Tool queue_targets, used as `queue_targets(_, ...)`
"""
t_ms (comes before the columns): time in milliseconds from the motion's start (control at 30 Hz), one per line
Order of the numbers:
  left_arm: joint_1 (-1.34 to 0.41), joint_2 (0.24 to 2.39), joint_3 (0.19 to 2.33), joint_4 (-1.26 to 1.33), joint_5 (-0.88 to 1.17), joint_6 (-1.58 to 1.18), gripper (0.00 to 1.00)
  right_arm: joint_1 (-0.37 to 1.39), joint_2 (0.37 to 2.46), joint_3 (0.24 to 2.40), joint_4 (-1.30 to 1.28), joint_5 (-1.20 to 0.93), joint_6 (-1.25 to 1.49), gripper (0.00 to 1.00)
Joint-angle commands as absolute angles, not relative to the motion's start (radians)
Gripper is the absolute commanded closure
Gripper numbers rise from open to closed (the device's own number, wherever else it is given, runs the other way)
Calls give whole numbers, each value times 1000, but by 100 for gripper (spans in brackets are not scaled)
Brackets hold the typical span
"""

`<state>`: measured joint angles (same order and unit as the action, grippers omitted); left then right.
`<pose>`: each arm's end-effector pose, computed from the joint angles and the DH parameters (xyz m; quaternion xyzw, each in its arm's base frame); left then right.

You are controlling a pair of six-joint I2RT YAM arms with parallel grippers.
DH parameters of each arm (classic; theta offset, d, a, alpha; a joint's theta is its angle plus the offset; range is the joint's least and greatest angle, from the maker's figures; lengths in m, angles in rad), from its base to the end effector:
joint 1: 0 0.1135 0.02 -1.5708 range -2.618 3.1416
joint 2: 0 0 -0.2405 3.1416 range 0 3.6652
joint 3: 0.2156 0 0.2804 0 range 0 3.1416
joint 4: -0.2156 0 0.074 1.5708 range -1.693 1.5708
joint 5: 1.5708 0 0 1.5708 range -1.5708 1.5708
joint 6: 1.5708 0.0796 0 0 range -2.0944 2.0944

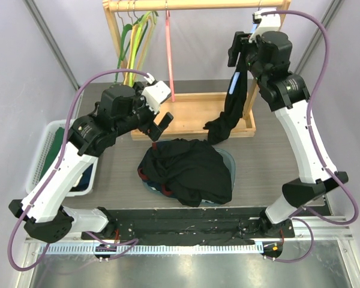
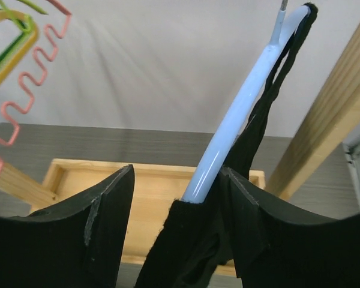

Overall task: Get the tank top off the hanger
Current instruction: Pick up the hanger from the clothesline.

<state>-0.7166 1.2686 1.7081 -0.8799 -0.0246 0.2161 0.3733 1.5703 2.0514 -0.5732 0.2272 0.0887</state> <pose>0.2348 -0.2019 0.4485 0.3738 0.7572 -0.1226 0.5214 0.3658 0.1240 0.5200 -0.0285 0.7376 0.0717 0.6709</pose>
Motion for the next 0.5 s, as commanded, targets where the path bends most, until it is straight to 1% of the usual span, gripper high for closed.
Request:
queue_targets(0,-707,1243,1706,-848,-11,204,0,426,1643,2254,-771,487,17,36)
queue_targets(133,-701,1238,1698,-848,-11,201,0,501,1686,2316,-825,629,-37,40)
queue_targets(300,-693,1232,1694,-848,-6,199,0,532,1690,2324,-851,673,-18,47)
queue_targets(333,-693,1232,1692,-848,-5,198,0,534,1689,2322,-854,683,-12,51)
queue_targets(400,-690,1229,1689,-848,-5,198,0,534,1683,2319,-862,686,-2,55)
queue_targets(433,-690,1227,1687,-847,-5,198,0,534,1681,2315,-865,692,-2,60)
queue_targets(467,-690,1226,1684,-845,-5,198,0,535,1678,2307,-867,696,24,62)
